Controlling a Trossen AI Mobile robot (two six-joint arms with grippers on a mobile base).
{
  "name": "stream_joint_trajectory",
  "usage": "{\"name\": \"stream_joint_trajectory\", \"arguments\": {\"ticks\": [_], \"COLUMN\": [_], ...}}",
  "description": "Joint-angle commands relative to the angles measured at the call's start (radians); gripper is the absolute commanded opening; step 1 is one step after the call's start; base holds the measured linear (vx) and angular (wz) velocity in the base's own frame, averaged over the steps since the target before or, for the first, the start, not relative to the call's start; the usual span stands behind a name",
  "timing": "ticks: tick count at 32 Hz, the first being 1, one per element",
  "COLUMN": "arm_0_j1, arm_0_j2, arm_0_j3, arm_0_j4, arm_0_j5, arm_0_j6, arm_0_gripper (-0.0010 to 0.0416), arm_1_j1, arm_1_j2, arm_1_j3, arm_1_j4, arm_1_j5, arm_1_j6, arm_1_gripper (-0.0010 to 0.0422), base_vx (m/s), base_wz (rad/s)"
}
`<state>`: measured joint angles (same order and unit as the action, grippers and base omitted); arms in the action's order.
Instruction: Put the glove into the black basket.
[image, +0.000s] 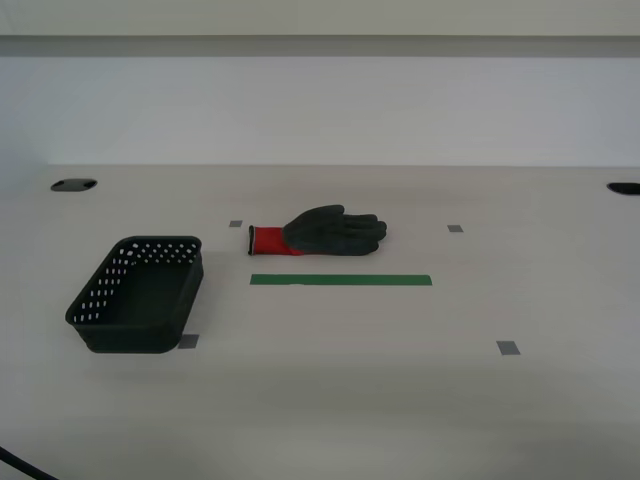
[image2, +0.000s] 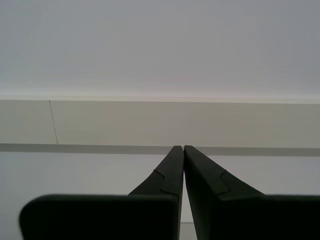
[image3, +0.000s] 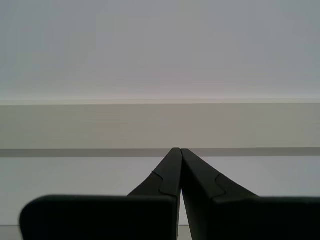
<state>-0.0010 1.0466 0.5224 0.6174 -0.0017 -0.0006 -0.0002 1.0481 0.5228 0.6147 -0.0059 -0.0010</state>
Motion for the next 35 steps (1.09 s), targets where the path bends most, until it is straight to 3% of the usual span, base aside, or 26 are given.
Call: {"name": "stream_joint_trajectory", "arguments": {"ticks": [1, 35], "arm_0_j1": [0.001, 0.001], "arm_0_j2": [0.0, 0.0], "arm_0_j3": [0.0, 0.0], "arm_0_j4": [0.003, 0.003], "arm_0_j5": [0.001, 0.001], "arm_0_j6": [0.0, 0.0], "arm_0_gripper": [0.0001, 0.0001], "arm_1_j1": [0.0, 0.0], "arm_1_j2": [0.0, 0.0], "arm_1_j3": [0.0, 0.0], "arm_1_j4": [0.003, 0.003], "arm_1_j5": [0.0, 0.0], "arm_1_j6": [0.0, 0.0], "arm_1_gripper": [0.0, 0.0], "base_vx": [0.0, 0.0], "base_wz": [0.0, 0.0]}}
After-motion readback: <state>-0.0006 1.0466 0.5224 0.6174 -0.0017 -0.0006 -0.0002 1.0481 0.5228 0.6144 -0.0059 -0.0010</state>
